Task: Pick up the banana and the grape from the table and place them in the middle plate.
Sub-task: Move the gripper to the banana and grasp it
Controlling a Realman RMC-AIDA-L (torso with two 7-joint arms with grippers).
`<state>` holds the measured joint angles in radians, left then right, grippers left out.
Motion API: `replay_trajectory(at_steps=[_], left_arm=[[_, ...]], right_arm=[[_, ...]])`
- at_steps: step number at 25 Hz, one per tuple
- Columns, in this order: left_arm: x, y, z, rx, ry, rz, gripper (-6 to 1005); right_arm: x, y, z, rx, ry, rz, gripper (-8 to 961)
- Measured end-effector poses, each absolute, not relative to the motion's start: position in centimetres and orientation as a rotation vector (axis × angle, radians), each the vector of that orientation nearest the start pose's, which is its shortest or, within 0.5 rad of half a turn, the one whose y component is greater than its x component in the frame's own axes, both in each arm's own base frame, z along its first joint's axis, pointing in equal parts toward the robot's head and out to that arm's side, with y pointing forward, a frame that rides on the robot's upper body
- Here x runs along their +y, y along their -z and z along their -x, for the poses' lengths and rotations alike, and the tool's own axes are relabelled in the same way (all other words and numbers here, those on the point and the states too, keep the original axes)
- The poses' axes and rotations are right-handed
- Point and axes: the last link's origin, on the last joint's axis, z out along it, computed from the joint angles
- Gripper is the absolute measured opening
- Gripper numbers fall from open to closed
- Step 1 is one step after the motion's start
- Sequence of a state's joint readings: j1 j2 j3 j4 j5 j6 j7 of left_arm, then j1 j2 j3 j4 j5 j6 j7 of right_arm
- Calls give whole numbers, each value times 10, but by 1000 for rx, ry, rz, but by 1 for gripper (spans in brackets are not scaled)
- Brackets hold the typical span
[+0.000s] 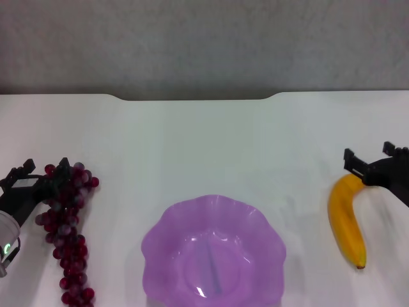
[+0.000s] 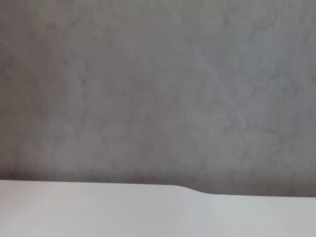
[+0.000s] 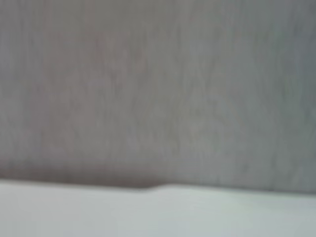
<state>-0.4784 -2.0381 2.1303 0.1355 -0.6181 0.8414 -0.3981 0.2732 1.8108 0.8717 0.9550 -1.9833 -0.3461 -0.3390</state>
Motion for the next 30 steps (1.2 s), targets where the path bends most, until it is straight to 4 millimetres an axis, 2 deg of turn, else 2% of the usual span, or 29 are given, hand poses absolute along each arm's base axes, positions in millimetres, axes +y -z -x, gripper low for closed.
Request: replay_trajectory(at_steps=[4, 6, 7, 10, 15, 20, 30], left_arm=[[347, 20, 364, -876, 545, 1656, 784], [348, 20, 364, -875, 545, 1657, 784], [348, 20, 363, -875, 545, 1658, 784], [350, 21, 362, -872, 541, 1663, 784], [352, 22, 360, -869, 540, 1668, 784], [352, 23, 358, -869, 545, 1670, 784], [353, 24, 358, -873, 540, 1671, 784]], right_arm=[[355, 2, -290, 894, -305, 1928, 879], [355, -17, -277, 963, -281, 2012, 879], [355, -17, -277, 963, -281, 2012, 879], [357, -35, -277, 1048, -183, 2064, 879], [364, -43, -284, 1201, 32, 2031, 879], [364, -31, -295, 1265, 101, 2022, 879], [369, -1, -293, 1258, 108, 2068, 880]])
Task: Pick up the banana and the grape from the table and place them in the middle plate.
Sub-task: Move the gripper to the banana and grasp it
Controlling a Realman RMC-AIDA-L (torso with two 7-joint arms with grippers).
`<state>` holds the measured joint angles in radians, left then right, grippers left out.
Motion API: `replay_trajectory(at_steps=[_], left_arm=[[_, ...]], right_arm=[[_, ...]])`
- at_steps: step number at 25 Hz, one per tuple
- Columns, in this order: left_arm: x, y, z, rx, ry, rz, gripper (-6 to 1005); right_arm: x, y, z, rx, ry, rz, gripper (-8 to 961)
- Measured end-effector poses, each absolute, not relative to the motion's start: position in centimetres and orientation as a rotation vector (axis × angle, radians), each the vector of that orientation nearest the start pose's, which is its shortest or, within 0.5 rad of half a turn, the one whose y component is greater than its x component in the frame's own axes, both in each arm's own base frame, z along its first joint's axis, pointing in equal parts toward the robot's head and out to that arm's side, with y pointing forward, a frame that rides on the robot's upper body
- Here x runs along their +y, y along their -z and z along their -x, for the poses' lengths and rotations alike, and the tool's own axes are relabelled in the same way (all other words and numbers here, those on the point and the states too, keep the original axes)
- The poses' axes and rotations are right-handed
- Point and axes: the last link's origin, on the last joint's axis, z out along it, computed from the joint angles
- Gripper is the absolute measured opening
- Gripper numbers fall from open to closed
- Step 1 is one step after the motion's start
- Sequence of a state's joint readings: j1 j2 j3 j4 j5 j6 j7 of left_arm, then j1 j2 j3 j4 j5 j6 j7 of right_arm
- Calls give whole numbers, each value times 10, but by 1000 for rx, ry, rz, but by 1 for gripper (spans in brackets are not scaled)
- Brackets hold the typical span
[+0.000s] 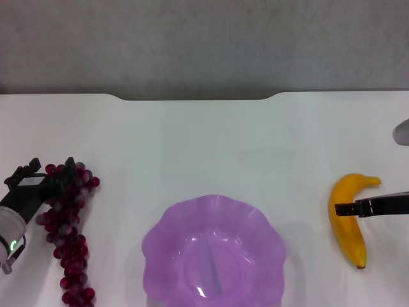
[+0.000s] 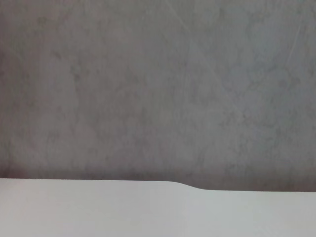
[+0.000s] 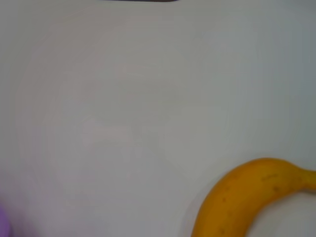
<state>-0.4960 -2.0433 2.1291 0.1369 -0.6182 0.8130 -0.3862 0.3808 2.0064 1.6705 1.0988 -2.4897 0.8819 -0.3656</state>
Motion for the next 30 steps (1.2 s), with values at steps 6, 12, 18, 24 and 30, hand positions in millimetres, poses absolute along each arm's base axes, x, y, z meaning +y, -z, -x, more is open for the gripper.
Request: replay_trajectory(at_steps=[6, 12, 18, 24, 30], left_arm=[[353, 24, 357, -871, 542, 1673, 784], [353, 25, 357, -871, 540, 1674, 785], [354, 26, 356, -870, 542, 1677, 785], [354, 26, 356, -870, 542, 1679, 785], [354, 27, 355, -867, 541, 1685, 785]], right_arm=[[369, 7, -298, 1267, 134, 2072, 880], [371, 14, -304, 1280, 164, 2070, 879], [371, 21, -302, 1249, 167, 2082, 879], [372, 29, -306, 1248, 193, 2083, 876], [377, 33, -305, 1208, 188, 2084, 873]])
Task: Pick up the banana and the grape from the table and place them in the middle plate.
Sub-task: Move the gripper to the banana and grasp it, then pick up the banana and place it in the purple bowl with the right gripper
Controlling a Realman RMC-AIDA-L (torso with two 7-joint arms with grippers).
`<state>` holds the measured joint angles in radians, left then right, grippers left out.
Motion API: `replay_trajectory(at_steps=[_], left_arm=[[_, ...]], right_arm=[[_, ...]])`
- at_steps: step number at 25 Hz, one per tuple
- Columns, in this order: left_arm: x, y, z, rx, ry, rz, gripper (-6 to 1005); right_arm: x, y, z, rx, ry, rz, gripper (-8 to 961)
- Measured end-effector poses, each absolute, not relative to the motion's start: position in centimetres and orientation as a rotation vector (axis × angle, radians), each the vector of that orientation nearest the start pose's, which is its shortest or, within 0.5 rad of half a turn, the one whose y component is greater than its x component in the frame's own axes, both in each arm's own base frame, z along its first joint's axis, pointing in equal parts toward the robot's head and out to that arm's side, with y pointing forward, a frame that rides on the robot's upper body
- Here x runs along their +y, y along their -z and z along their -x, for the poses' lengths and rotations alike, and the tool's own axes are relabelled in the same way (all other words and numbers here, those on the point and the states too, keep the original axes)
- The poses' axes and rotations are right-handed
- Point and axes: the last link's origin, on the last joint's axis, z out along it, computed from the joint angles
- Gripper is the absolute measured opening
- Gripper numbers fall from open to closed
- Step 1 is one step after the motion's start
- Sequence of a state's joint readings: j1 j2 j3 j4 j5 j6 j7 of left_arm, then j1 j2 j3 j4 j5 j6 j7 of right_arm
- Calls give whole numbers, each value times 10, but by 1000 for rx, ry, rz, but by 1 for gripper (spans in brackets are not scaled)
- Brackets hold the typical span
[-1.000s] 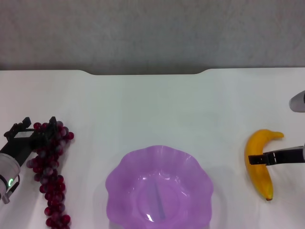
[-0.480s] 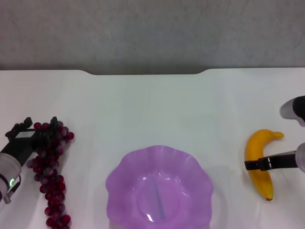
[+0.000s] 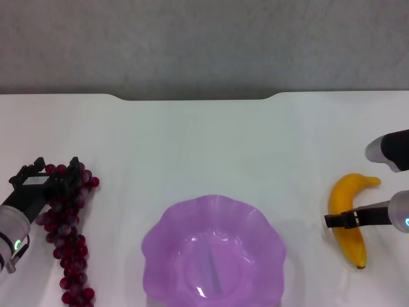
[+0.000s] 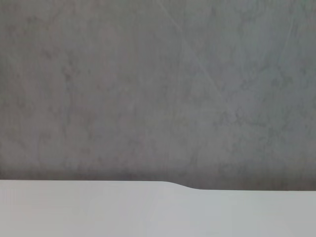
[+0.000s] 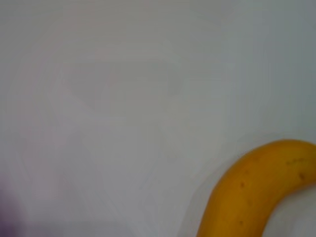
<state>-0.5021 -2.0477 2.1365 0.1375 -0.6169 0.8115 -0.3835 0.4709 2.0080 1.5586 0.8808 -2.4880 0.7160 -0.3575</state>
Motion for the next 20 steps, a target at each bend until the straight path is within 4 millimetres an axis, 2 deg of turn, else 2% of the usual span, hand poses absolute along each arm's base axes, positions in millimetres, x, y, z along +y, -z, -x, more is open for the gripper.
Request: replay_trajectory(at_steps=[2, 13, 16, 20], left_arm=[[354, 27, 355, -868, 541, 1685, 785], [353, 30, 352, -876, 558, 1687, 785], [353, 29, 353, -876, 558, 1685, 785], [353, 28, 354, -876, 551, 1683, 785]], right_arm=[[377, 33, -305, 1200, 185, 2084, 872], [376, 38, -304, 1168, 188, 2093, 662], [376, 39, -304, 1163, 190, 2097, 506], [375, 40, -299, 1141, 180, 2110, 506]])
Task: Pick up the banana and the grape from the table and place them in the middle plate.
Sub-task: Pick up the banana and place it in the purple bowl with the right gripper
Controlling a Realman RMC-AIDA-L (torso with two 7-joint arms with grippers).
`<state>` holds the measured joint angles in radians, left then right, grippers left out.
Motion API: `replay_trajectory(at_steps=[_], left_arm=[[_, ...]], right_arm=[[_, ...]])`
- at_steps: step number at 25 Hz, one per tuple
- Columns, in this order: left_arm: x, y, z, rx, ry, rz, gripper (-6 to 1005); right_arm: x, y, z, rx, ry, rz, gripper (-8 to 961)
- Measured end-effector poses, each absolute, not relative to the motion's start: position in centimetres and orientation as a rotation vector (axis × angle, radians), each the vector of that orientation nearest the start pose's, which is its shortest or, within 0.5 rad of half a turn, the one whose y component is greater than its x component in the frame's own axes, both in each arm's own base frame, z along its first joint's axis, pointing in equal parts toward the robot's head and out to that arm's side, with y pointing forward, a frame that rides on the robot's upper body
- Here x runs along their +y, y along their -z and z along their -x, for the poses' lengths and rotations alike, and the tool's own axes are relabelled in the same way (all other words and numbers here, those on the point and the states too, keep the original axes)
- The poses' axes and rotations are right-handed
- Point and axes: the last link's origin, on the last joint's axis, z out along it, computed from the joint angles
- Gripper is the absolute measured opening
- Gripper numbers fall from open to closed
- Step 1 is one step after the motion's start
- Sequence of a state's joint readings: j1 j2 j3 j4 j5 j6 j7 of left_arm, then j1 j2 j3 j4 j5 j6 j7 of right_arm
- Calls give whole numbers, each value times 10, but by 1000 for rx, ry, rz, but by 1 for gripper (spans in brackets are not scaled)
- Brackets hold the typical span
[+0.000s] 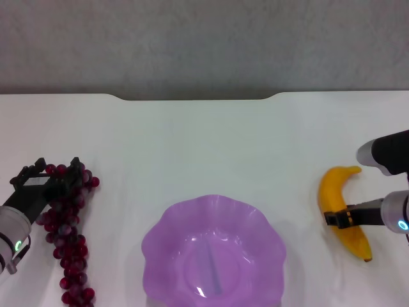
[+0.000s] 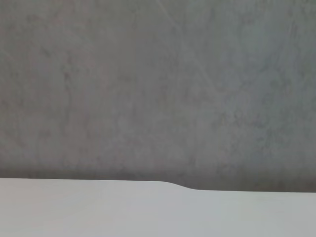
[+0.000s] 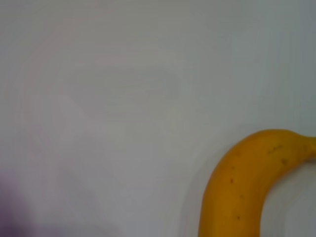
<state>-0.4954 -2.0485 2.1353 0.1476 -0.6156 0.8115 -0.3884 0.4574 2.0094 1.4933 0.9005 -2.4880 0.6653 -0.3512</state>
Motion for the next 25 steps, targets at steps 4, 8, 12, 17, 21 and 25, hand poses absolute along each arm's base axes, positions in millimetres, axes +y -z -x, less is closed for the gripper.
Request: replay_trajectory(at_steps=[4, 8, 12, 17, 21, 25], left_arm=[[352, 28, 355, -876, 548, 1679, 785], [352, 26, 357, -878, 547, 1674, 785], [353, 26, 357, -876, 546, 1674, 784], [357, 26, 353, -866, 551, 1680, 784], [357, 26, 352, -864, 551, 1683, 784], [359, 26, 350, -861, 555, 1686, 785]], right_arm=[[371, 36, -281, 1087, 118, 2138, 505], [366, 25, -252, 1006, 50, 2187, 505], [363, 27, -220, 894, 0, 2266, 505], [354, 53, -179, 774, -57, 2414, 504], [345, 75, -157, 675, -66, 2511, 504], [333, 94, -141, 587, -47, 2596, 504]])
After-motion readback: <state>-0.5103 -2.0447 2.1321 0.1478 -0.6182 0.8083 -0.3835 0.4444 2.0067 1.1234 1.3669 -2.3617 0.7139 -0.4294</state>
